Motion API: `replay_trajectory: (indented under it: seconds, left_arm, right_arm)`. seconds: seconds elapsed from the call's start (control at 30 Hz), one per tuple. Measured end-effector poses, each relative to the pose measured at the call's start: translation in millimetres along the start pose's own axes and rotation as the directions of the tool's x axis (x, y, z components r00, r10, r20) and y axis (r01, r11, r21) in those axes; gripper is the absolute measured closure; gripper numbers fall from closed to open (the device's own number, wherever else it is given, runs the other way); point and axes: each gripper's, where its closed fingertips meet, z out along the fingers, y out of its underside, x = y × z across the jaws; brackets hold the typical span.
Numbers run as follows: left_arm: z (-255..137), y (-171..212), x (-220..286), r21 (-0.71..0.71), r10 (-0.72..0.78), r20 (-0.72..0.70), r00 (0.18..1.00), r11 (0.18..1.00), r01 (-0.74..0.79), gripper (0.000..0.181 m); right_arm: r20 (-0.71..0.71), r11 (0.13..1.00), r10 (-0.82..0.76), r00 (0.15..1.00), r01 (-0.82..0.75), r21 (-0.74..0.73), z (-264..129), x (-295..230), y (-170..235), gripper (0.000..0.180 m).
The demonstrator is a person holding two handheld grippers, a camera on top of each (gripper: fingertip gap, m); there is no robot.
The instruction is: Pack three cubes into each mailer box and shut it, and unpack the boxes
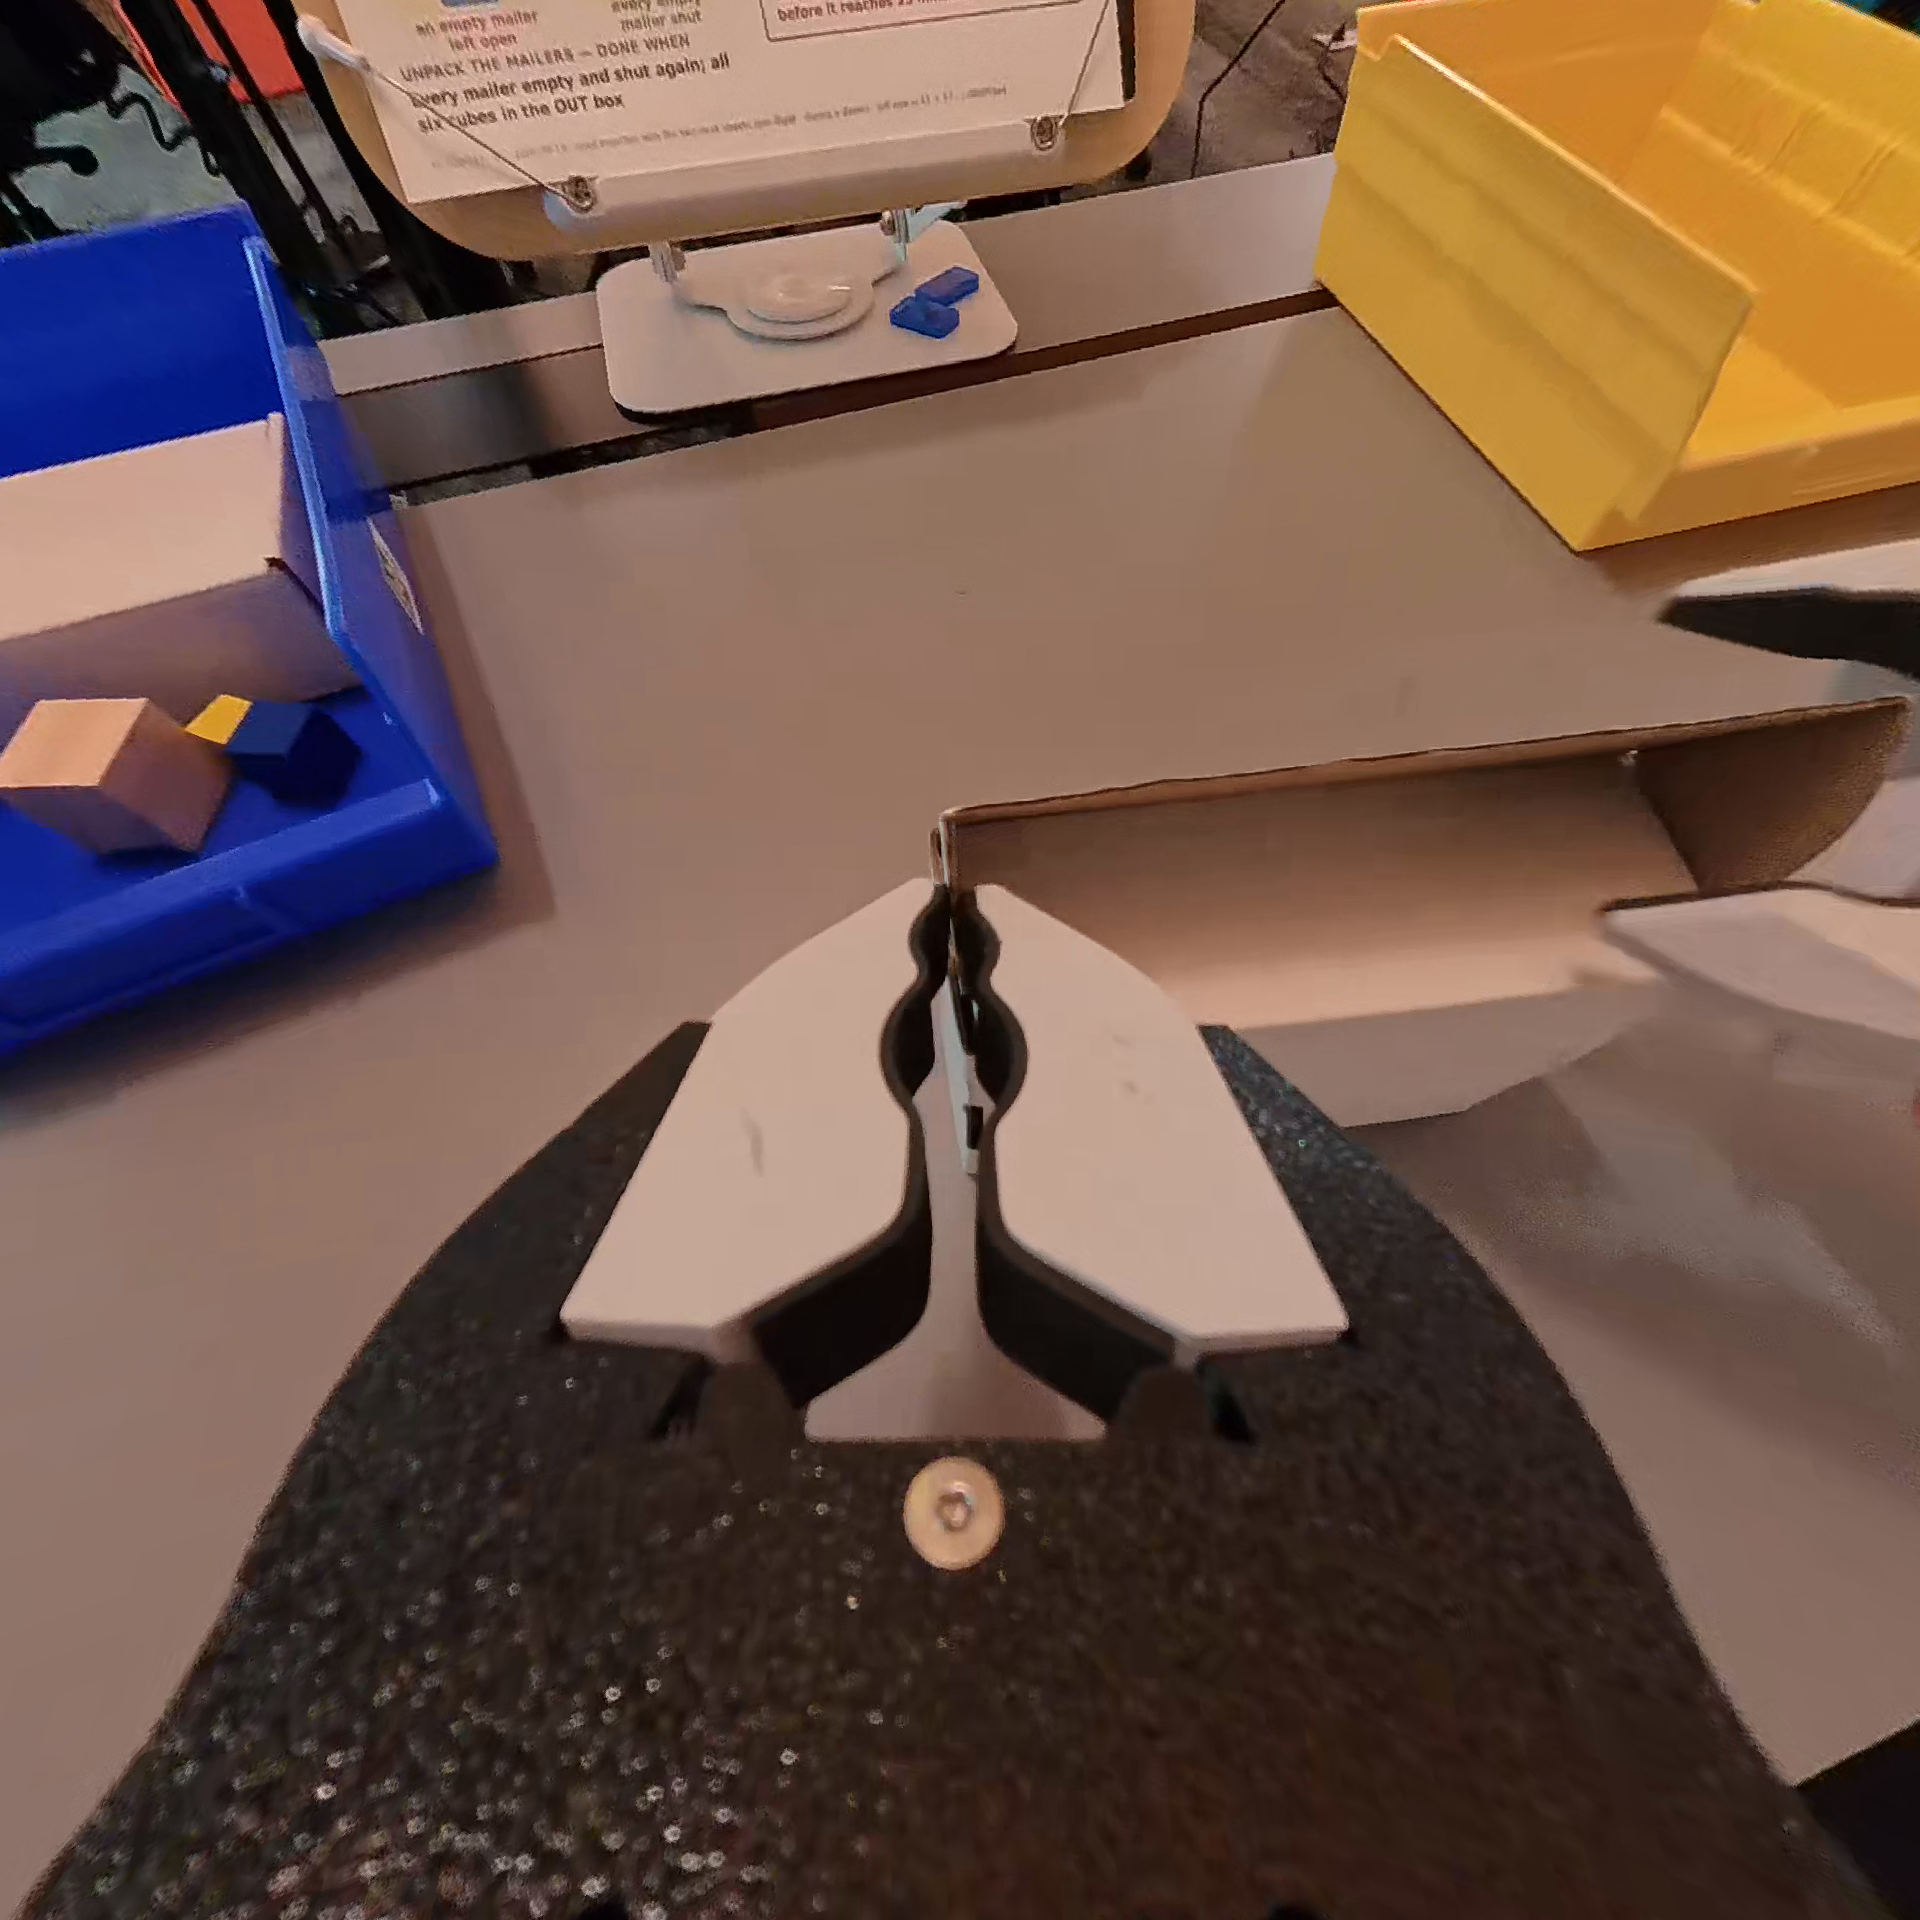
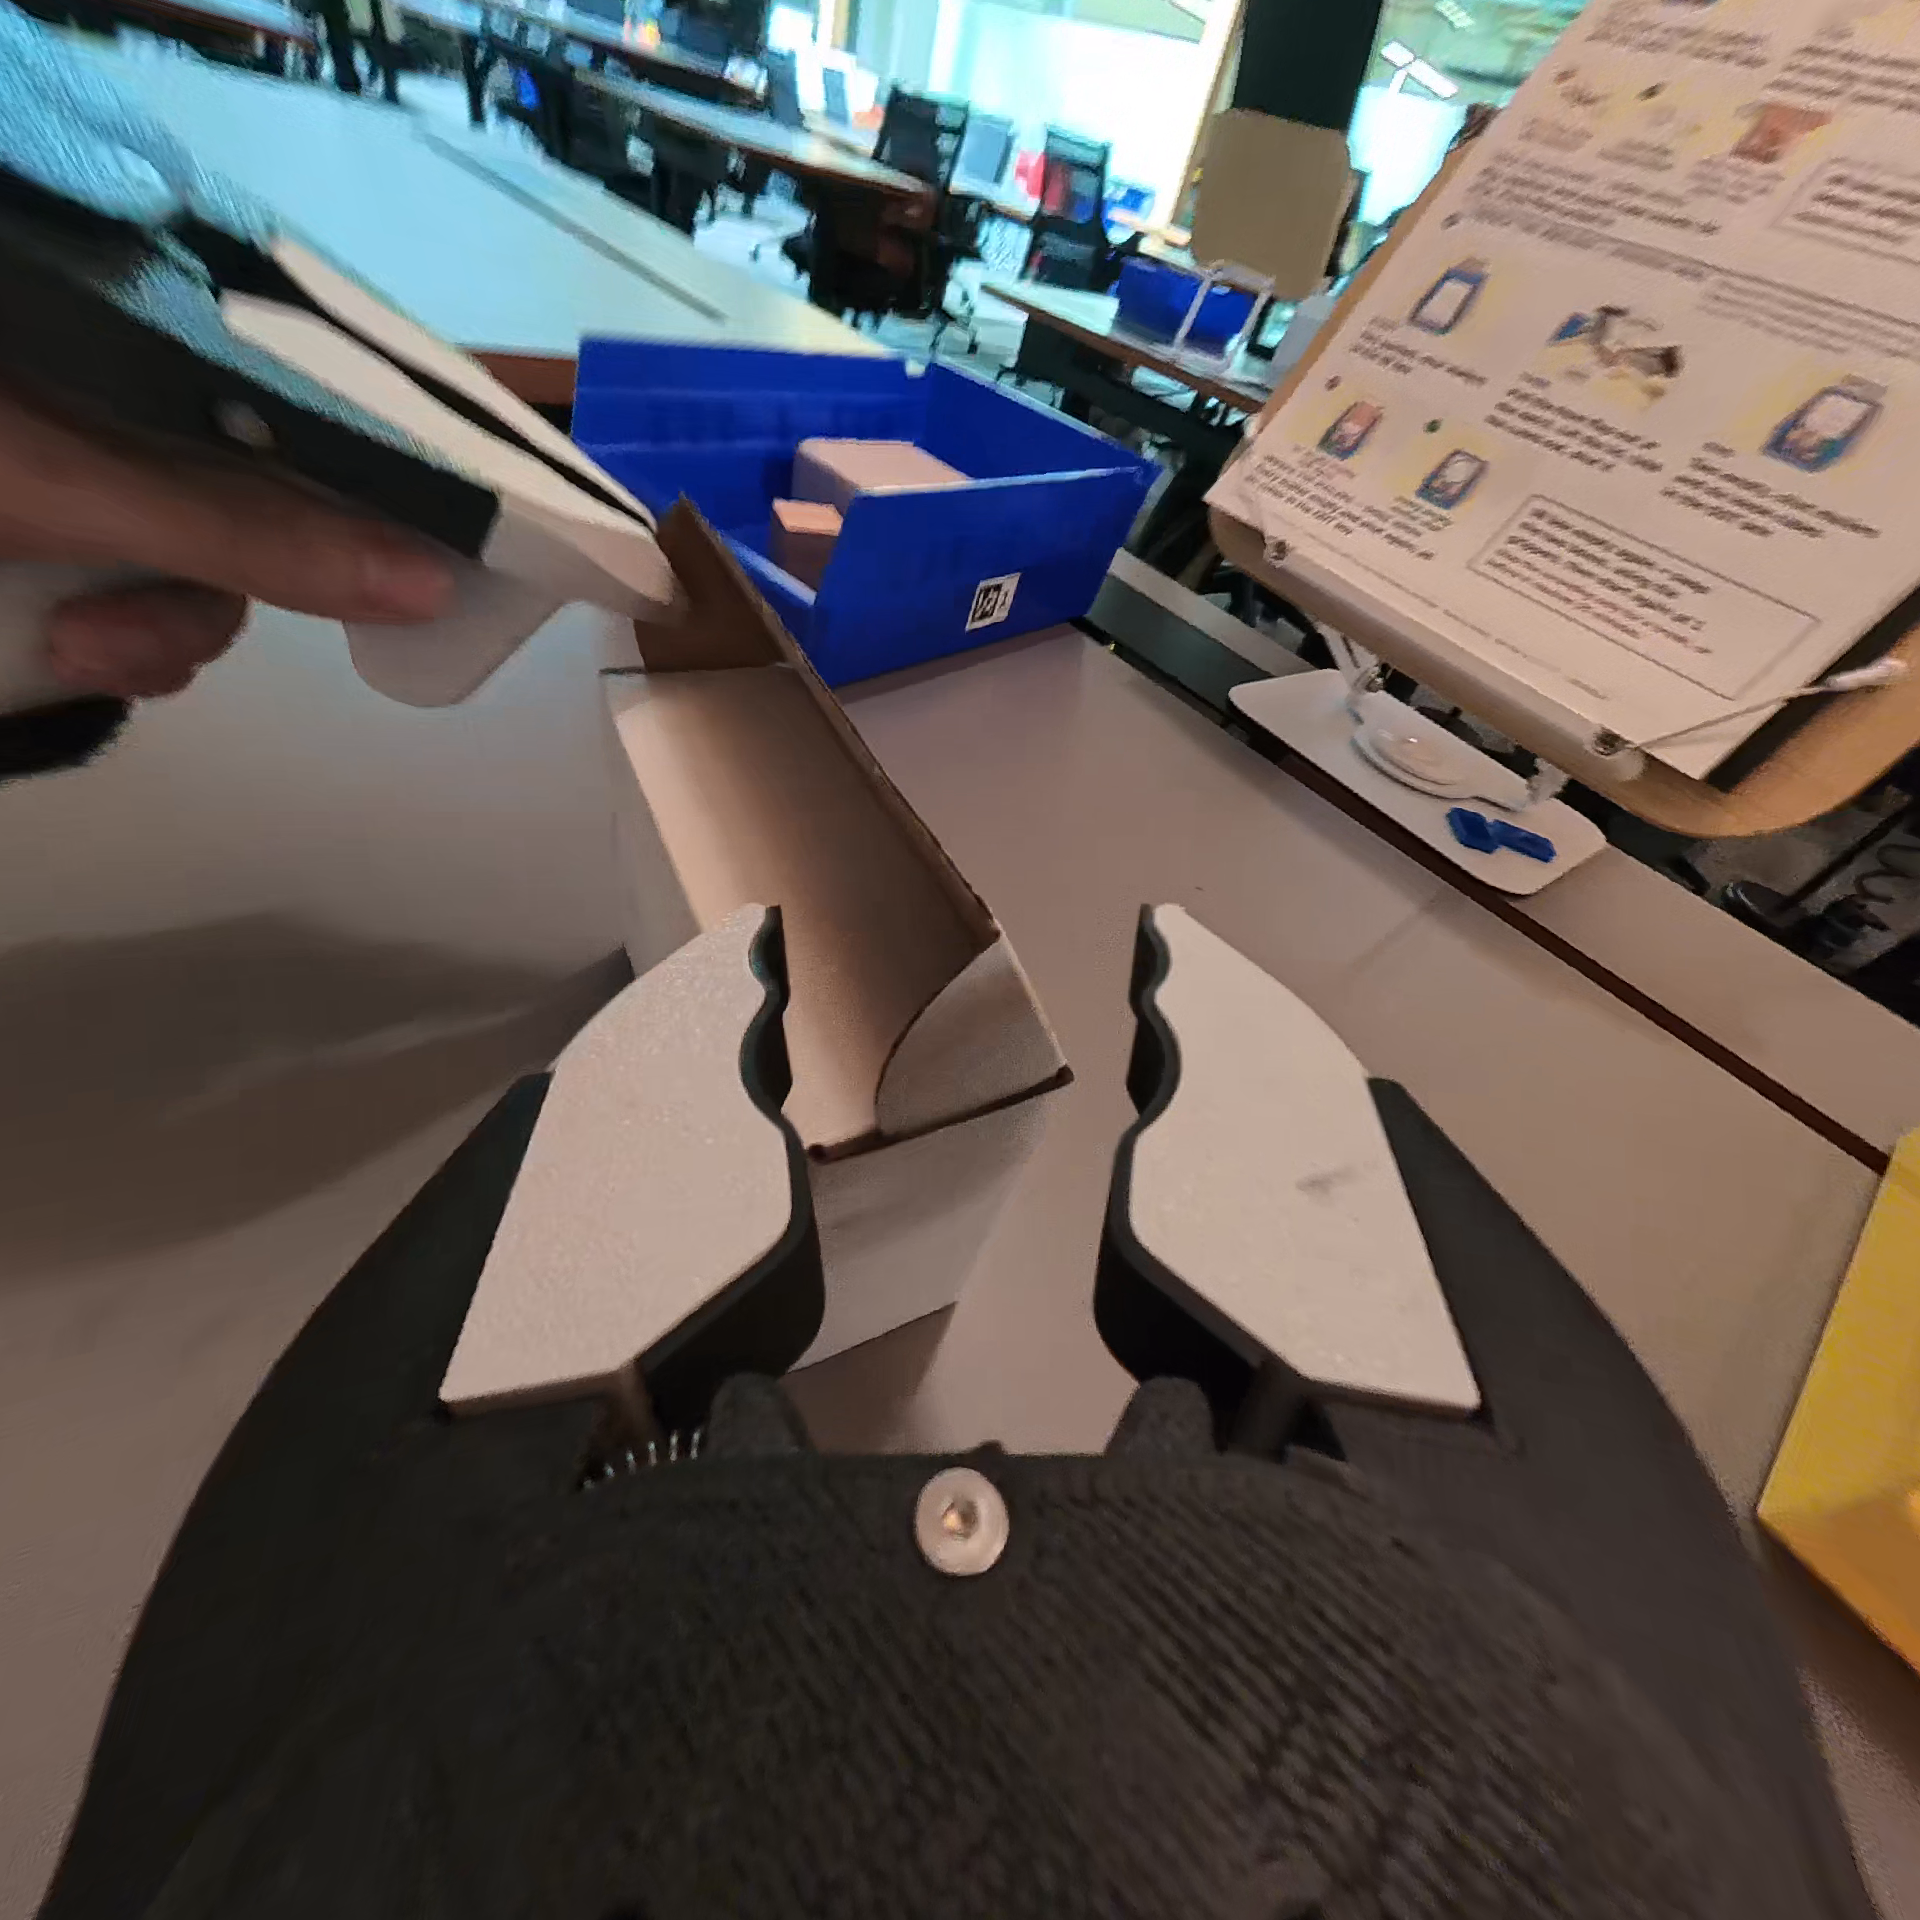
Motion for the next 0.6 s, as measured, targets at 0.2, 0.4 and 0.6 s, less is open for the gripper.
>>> replay_trajectory:
  seconds: [0.2,0.4,0.6]
  left_arm:
    - [-1,1,1,0.013,0.038,0.027,0.999,0.999,-0.038,0.179]
    - [-6,4,3,0.029,0.021,0.034,0.999,0.999,-0.022,0.178]
    - [-11,16,7,0.057,0.005,0.022,1.000,0.998,-0.007,0.177]
  right_arm:
    - [-0.135,0.990,0.142,0.981,-0.138,0.039,-36,7,3,0.146]
    - [-0.148,0.981,0.190,0.970,-0.183,0.061,-27,4,0,0.172]
    - [-0.214,0.989,0.148,0.966,-0.151,0.004,-17,12,12,0.175]
